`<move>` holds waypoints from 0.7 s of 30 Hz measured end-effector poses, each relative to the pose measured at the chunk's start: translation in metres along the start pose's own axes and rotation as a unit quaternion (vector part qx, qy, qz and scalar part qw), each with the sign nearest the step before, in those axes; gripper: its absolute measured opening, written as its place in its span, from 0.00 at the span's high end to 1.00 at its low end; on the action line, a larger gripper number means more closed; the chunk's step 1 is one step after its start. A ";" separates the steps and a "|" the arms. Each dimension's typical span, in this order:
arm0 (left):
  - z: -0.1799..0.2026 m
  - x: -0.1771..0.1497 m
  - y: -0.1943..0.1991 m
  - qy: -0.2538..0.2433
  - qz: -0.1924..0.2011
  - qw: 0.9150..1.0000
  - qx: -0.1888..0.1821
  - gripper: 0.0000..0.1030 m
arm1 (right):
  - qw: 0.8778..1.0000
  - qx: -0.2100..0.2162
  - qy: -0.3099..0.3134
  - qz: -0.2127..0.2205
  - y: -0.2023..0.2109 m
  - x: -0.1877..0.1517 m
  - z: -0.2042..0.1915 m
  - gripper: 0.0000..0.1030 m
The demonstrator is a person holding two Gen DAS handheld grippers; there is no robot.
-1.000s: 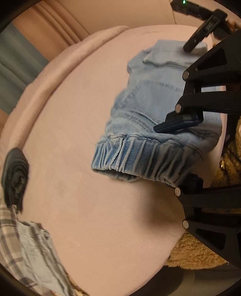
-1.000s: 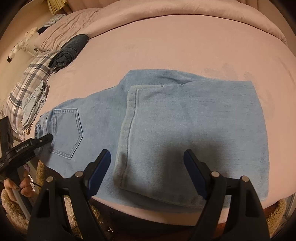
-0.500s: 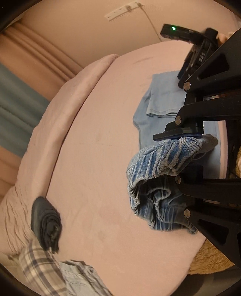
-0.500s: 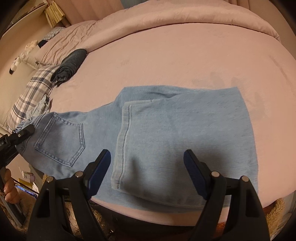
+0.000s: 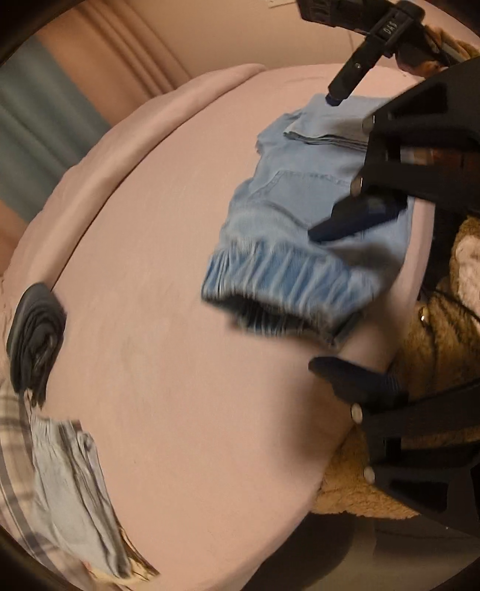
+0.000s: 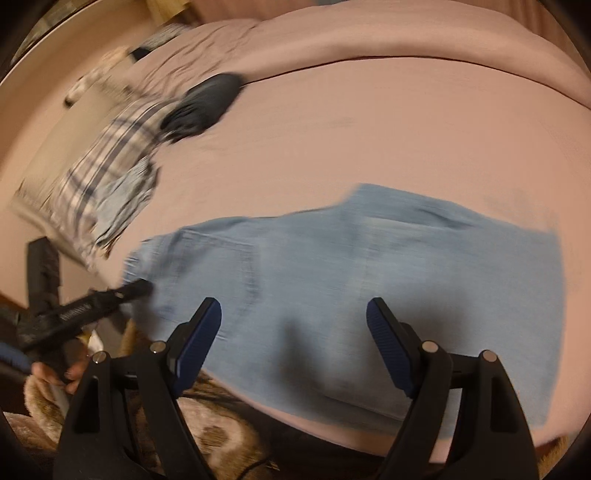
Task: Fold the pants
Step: 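Lift the cuffs with the left gripper and fold them over toward the waistband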
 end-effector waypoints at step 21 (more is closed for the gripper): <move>0.030 -0.011 -0.055 -0.001 -0.014 1.000 0.021 0.28 | 0.994 0.008 0.002 -0.111 -0.114 -0.016 -0.029 0.81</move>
Point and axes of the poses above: each gripper's, at about its wrist camera, not at the fingertips, and y roughly against the way its jaws point, z to its right, x to its top, the point moved 9 cm from there along -y, roughly the way its jaws point, and after that the axes turned 10 degrees about x, right-handed, at the moved point
